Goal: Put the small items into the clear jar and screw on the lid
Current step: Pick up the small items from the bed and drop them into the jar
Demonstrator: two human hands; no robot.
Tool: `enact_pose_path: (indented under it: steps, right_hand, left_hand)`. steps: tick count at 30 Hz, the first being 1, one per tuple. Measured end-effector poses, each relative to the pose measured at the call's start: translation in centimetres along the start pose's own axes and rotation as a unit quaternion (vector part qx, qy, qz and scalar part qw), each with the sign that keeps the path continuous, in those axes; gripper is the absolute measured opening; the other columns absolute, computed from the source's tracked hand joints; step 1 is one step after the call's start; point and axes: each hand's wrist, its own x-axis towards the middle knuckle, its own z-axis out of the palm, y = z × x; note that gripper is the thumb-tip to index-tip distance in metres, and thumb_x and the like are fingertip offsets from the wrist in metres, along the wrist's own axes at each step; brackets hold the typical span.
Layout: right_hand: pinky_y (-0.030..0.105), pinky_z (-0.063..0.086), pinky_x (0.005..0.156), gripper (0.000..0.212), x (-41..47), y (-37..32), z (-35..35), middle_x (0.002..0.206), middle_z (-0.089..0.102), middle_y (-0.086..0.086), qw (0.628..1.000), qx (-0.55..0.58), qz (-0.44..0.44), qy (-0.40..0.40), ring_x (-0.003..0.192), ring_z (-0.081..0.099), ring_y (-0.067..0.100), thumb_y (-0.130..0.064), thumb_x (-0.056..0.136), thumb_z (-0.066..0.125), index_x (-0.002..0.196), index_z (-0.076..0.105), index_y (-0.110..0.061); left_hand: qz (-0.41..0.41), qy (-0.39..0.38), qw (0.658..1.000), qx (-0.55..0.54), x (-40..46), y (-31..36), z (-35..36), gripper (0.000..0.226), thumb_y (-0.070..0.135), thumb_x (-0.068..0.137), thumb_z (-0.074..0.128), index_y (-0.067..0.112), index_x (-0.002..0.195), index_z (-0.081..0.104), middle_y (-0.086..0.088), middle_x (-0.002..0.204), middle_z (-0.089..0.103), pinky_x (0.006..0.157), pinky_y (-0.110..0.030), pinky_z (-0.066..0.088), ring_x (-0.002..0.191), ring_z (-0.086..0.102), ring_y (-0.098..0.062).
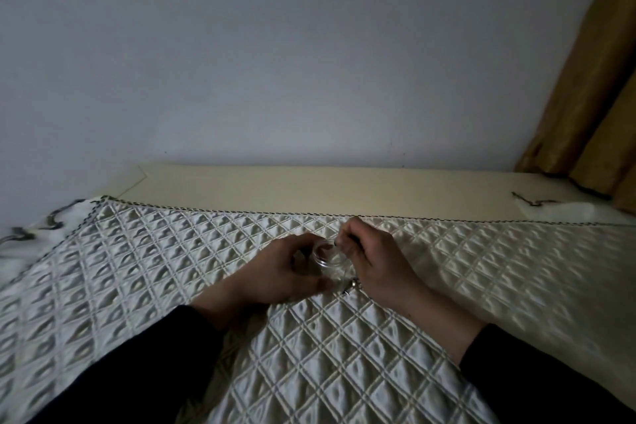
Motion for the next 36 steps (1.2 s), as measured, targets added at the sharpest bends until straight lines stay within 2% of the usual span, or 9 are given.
enact_pose_path:
  steps: [7, 11, 16, 20, 23, 28, 32, 34, 36]
  right_hand:
    - [0.026, 0.035, 0.058, 0.019, 0.1, 0.6, 0.4, 0.066, 0.048, -0.014, 1.0, 0.012, 0.018, 0.015, 0.061, 0.045, 0.0, -0.019, 0.099, 0.058, 0.082, 0.049, -0.024]
    - [0.026, 0.036, 0.058, 0.018, 0.1, 0.8, 0.5, 0.064, 0.049, -0.015, 0.999, 0.017, 0.022, 0.022, 0.06, 0.046, 0.0, -0.022, 0.098, 0.059, 0.083, 0.05, -0.026]
    - [0.025, 0.034, 0.056, 0.019, 0.1, 1.0, 0.6, 0.064, 0.053, -0.02, 0.999, 0.011, 0.021, 0.025, 0.058, 0.045, 0.001, -0.025, 0.098, 0.058, 0.081, 0.05, -0.028]
    - [0.025, 0.035, 0.056, 0.019, 0.1, 0.9, 0.6, 0.063, 0.048, -0.014, 0.999, 0.015, 0.021, 0.022, 0.058, 0.044, 0.001, -0.024, 0.098, 0.059, 0.081, 0.051, -0.026]
    - [0.023, 0.036, 0.059, 0.021, 0.1, 0.7, 0.6, 0.067, 0.048, -0.014, 0.999, 0.018, 0.021, 0.017, 0.062, 0.045, 0.001, -0.017, 0.098, 0.059, 0.08, 0.052, -0.024]
    - [0.022, 0.037, 0.064, 0.017, 0.1, 0.5, 0.5, 0.071, 0.051, -0.013, 1.0, 0.012, 0.026, 0.013, 0.068, 0.048, -0.002, -0.01, 0.098, 0.057, 0.082, 0.06, -0.013]
    - [0.025, 0.044, 0.067, 0.011, -0.2, 0.6, -0.1, 0.082, 0.062, -0.006, 0.999, 0.0, 0.042, 0.013, 0.075, 0.058, 0.007, -0.009, 0.099, 0.052, 0.097, 0.061, -0.016]
    - [0.02, 0.039, 0.058, 0.017, -0.3, 0.8, -0.6, 0.074, 0.056, -0.008, 0.999, -0.005, 0.054, 0.007, 0.063, 0.053, 0.004, -0.008, 0.099, 0.048, 0.106, 0.055, -0.021]
    - [0.034, 0.042, 0.057, 0.02, -0.4, 1.0, -1.2, 0.074, 0.057, -0.001, 0.997, -0.026, 0.075, -0.011, 0.061, 0.054, 0.012, -0.01, 0.099, 0.046, 0.107, 0.049, -0.028]
  left_hand:
    - [-0.002, 0.006, 1.0, 0.005, 0.1, -0.2, 0.1, 0.063, 0.059, 0.066, 0.087, 0.029, 0.121, 0.077, -0.006, 0.114, 0.086, 0.099, -0.059, 0.067, 0.107, 0.082, -0.035]
    - [-0.006, 0.003, 1.0, -0.002, 0.1, 0.0, 0.2, 0.05, 0.063, 0.064, 0.087, 0.041, 0.108, 0.077, -0.005, 0.106, 0.086, 0.092, -0.054, 0.067, 0.085, 0.077, -0.012]
    - [-0.007, 0.006, 1.0, 0.005, 0.1, -0.1, 0.1, 0.064, 0.063, 0.065, 0.088, 0.032, 0.12, 0.077, -0.004, 0.112, 0.086, 0.098, -0.059, 0.067, 0.105, 0.082, -0.035]
    - [-0.007, 0.007, 1.0, 0.002, 0.1, -0.4, 0.1, 0.059, 0.06, 0.067, 0.089, 0.037, 0.119, 0.076, -0.003, 0.111, 0.087, 0.098, -0.059, 0.067, 0.101, 0.084, -0.028]
    - [-0.012, 0.004, 1.0, 0.003, 0.1, -0.4, 0.1, 0.059, 0.061, 0.067, 0.09, 0.035, 0.118, 0.076, -0.005, 0.109, 0.087, 0.096, -0.061, 0.068, 0.103, 0.084, -0.034]
    - [-0.01, 0.007, 1.0, 0.005, 0.0, -0.1, 0.1, 0.066, 0.061, 0.064, 0.087, 0.028, 0.121, 0.077, -0.008, 0.11, 0.087, 0.097, -0.061, 0.067, 0.1, 0.084, -0.03]
    - [0.002, 0.005, 1.0, 0.016, 0.0, 0.0, -0.1, 0.069, 0.06, 0.066, 0.084, 0.026, 0.125, 0.077, -0.006, 0.114, 0.086, 0.099, -0.058, 0.066, 0.108, 0.083, -0.033]
    - [0.004, 0.0, 1.0, 0.02, 0.0, 0.0, -0.1, 0.069, 0.06, 0.067, 0.084, 0.027, 0.127, 0.077, -0.004, 0.116, 0.086, 0.1, -0.058, 0.066, 0.109, 0.083, -0.032]
    - [0.004, -0.001, 1.0, 0.024, 0.0, 0.1, -0.2, 0.07, 0.061, 0.068, 0.084, 0.028, 0.129, 0.077, -0.003, 0.119, 0.086, 0.102, -0.057, 0.066, 0.111, 0.082, -0.031]
